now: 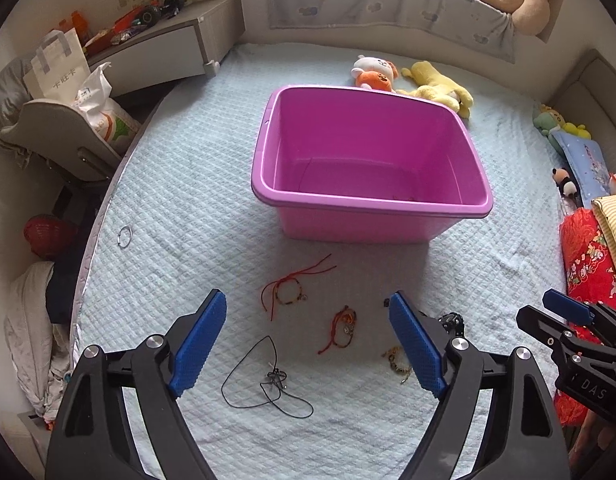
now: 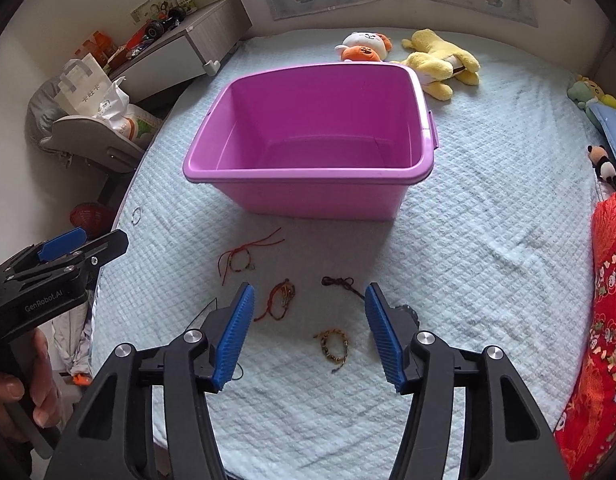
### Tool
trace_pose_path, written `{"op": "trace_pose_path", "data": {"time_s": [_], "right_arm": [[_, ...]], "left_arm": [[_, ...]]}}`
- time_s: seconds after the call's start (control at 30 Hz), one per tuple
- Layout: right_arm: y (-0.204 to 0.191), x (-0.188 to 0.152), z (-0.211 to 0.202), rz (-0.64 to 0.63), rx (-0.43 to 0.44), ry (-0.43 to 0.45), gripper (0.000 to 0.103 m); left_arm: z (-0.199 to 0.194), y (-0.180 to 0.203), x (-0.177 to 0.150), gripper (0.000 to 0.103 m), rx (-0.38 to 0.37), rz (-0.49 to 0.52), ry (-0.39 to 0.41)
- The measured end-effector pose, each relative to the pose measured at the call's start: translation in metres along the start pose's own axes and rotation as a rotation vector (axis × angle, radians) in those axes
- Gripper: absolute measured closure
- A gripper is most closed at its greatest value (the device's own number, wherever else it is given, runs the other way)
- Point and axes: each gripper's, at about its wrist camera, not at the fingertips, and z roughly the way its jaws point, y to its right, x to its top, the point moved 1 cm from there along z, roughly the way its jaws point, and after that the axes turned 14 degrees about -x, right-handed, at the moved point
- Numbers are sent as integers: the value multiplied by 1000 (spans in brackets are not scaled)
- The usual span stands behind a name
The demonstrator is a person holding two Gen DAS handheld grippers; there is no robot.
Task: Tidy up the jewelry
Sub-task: 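Withdraw both open tools from the tub back toward the jewelry on the bed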
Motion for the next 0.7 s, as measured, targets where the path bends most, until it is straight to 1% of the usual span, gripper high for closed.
{"op": "trace_pose_path", "data": {"time_s": [0.2,0.47,0.6,0.7], "right_arm": [[0,-37,0,-34,25,-28,48],[5,-73,5,-62,71,-48,47],[6,-88,14,-71,91,-63,47],[8,-102,18,-73,94,-72,47]], "left_arm": [[-15,-10,-35,21,34,-47,-4],[-35,-39,-87,21,98,-162,9],[-41,-53,-117,21,140,-213,-17],[-43,-60,-136,21,159,-231,-36]]}}
